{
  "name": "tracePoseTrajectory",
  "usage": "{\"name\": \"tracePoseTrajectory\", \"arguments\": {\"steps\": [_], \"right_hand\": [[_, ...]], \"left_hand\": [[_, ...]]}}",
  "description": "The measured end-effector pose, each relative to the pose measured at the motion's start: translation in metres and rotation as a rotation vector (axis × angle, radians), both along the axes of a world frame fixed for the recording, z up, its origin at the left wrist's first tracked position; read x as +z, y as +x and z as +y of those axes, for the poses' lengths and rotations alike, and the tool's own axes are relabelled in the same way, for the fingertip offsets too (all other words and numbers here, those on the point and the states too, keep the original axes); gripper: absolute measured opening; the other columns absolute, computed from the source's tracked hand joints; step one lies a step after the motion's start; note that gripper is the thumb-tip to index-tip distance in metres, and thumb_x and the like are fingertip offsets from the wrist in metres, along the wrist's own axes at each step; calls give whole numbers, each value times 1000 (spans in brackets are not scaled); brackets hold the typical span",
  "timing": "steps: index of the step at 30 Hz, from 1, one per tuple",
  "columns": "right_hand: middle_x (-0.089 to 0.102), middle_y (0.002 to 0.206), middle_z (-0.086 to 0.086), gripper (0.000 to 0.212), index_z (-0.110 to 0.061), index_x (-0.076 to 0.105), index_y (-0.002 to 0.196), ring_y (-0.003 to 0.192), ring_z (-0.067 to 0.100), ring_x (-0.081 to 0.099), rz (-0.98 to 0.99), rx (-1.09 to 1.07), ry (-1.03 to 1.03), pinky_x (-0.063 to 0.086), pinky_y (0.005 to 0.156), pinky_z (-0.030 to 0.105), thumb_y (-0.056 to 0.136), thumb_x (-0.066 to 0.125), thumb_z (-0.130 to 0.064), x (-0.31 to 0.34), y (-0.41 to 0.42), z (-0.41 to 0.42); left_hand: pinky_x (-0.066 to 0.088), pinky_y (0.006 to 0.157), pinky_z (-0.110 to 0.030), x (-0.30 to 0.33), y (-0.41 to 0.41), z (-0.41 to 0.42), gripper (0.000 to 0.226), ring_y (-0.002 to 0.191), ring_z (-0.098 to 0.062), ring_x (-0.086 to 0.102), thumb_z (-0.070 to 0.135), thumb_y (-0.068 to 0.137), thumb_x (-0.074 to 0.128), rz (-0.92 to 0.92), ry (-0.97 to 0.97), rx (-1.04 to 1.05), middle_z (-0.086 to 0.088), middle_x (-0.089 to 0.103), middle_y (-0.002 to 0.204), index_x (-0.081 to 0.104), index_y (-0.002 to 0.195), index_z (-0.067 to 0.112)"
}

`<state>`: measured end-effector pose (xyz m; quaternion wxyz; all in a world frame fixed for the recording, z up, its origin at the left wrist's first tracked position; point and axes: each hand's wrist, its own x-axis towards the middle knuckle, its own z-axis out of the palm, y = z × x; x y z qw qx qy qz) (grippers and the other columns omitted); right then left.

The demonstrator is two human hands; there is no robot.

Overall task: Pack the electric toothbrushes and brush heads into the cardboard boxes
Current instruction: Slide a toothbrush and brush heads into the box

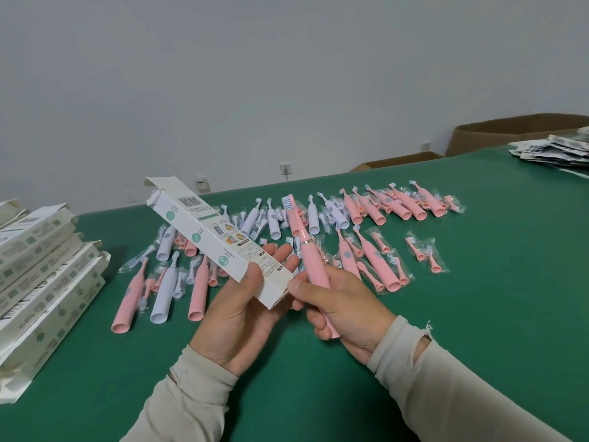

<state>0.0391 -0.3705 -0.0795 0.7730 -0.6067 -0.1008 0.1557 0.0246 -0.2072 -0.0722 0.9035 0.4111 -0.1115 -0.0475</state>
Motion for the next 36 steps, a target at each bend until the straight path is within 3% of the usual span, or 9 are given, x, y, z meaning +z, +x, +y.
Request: {"name": "tracePoseTrajectory", "arguments": {"steps": [5,12,16,19,21,26,30,33,36], "right_hand": [[64,74,6,13,-26,71,74,44,8,42,-22,40,-24,34,38,20,71,81,-34,-1,1,-2],[55,66,6,15,-14,63,79,42,7,39,66,25,79,31,36,18,86,76,-11,-2,-1,1],[52,60,2,15,-12,60,80,41,7,38,46,12,118,31,36,17,88,72,-8,-2,-2,2],[51,62,4,16,-4,58,88,43,8,40,-111,-39,44,33,38,19,90,73,-11,-3,-5,2],[59,58,-7,20,-1,56,83,44,2,48,-276,-93,3,37,39,17,90,73,-10,-2,-6,2],[66,61,-21,25,-17,60,73,55,-6,62,-478,-228,-27,46,51,8,88,74,-3,-4,-3,3],[58,54,-5,15,-6,61,85,46,13,51,-376,-257,-39,43,44,24,89,74,-11,-3,2,-3],[51,54,2,12,-10,61,86,44,19,41,-254,-274,66,38,43,26,86,72,-15,-2,6,-7],[55,62,4,9,-11,62,86,44,14,41,-166,-239,157,35,47,29,84,69,-16,0,8,-8]], "left_hand": [[54,94,-51,-1,-1,-3,61,125,-38,58,31,62,94,-21,-34,-22,-26,58,135,72,113,5],[56,93,-47,-2,-1,-6,53,120,-32,62,39,61,92,-10,-43,16,-21,67,121,78,100,6],[57,89,-43,-6,-1,-8,37,115,-31,66,34,88,61,30,-74,29,-20,68,120,78,99,4],[55,94,-46,-7,-2,-6,45,117,-35,65,35,88,58,36,-110,-14,-23,67,123,72,110,-2],[51,99,-49,-7,-3,-6,53,123,-37,60,36,87,60,36,-116,-42,-25,62,130,65,120,-5],[51,99,-52,-6,-5,-11,66,129,-39,54,38,86,63,74,-154,-85,-25,53,141,52,135,-4],[53,97,-49,-7,-4,-8,40,125,-37,58,36,96,54,61,-107,-28,-23,64,128,73,112,4],[57,90,-43,-4,-5,-7,46,120,-35,62,28,94,56,88,-113,12,-26,62,129,55,132,3],[59,82,-39,-3,-5,-10,78,116,-34,63,21,81,71,81,-113,39,-26,60,130,36,147,1]]}}
